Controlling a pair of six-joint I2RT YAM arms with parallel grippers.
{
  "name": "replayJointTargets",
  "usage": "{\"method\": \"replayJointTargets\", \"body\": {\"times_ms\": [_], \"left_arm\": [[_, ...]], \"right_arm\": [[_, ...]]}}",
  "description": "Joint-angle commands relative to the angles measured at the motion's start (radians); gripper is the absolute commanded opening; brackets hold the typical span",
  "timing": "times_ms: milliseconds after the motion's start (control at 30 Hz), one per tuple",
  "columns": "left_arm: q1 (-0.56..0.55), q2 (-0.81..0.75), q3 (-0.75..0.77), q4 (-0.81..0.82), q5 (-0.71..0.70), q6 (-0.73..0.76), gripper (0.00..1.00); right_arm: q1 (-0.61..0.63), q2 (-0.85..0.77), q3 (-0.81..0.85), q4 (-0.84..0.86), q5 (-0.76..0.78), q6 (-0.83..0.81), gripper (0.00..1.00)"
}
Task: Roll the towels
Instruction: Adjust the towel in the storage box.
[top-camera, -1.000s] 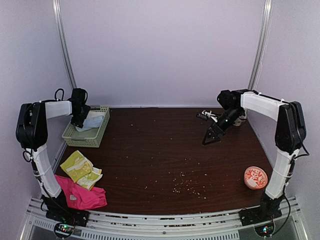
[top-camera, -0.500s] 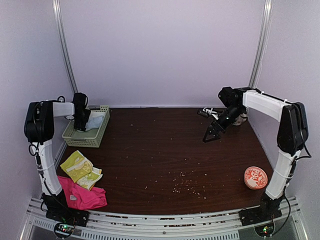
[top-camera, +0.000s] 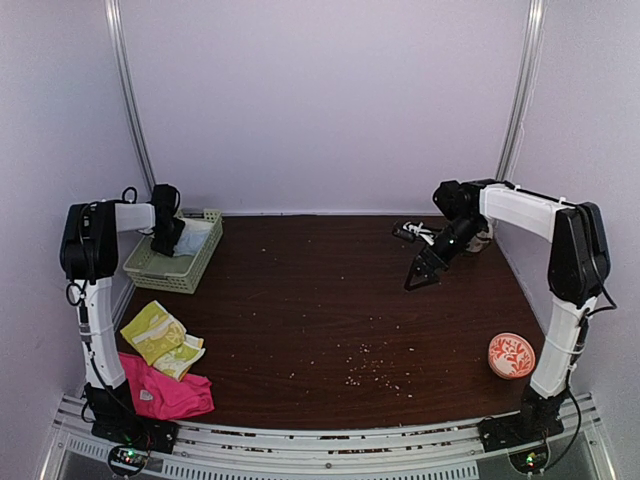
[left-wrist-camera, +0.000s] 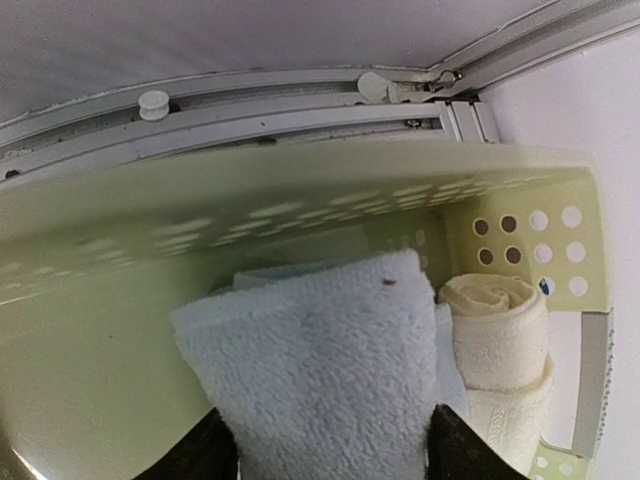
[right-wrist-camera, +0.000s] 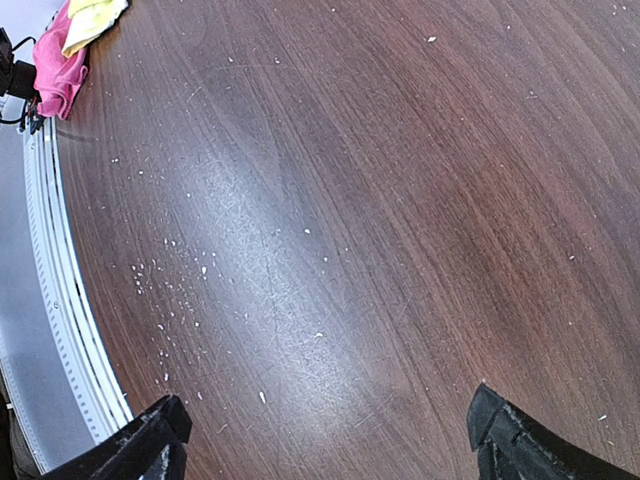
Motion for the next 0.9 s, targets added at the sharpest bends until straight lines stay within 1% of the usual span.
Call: {"method": "replayJointTargets", "body": {"times_ms": [0, 233, 433, 600, 867], "left_arm": [[-0.001, 0.006, 0.011, 0.030, -0.020, 0.061, 0.66], [-0.012, -0.077, -0.052, 0.042, -0.081, 0.062, 0.75], [-0.013, -0.118, -0.067, -0.001, -0.082, 0.058, 0.83], [-0.011, -0.139, -0.080, -0.006, -0.090, 0.078, 0.85], [-0.013, -0.174, -0.111, -0.022, -0.087, 0.076, 0.86]], "right_arm": [[0.002, 0.016, -0.001, -0.012, 0.012, 0.011, 1.00], [0.003, 0.011, 0.007, -0.018, 0.008, 0.007, 1.00], [0.003, 0.002, 0.008, -0.018, 0.008, 0.004, 1.00], [0.003, -0.014, 0.007, -0.018, 0.005, 0.001, 1.00], [0.002, -0.051, -0.016, -0.014, 0.009, 0.002, 1.00]]}}
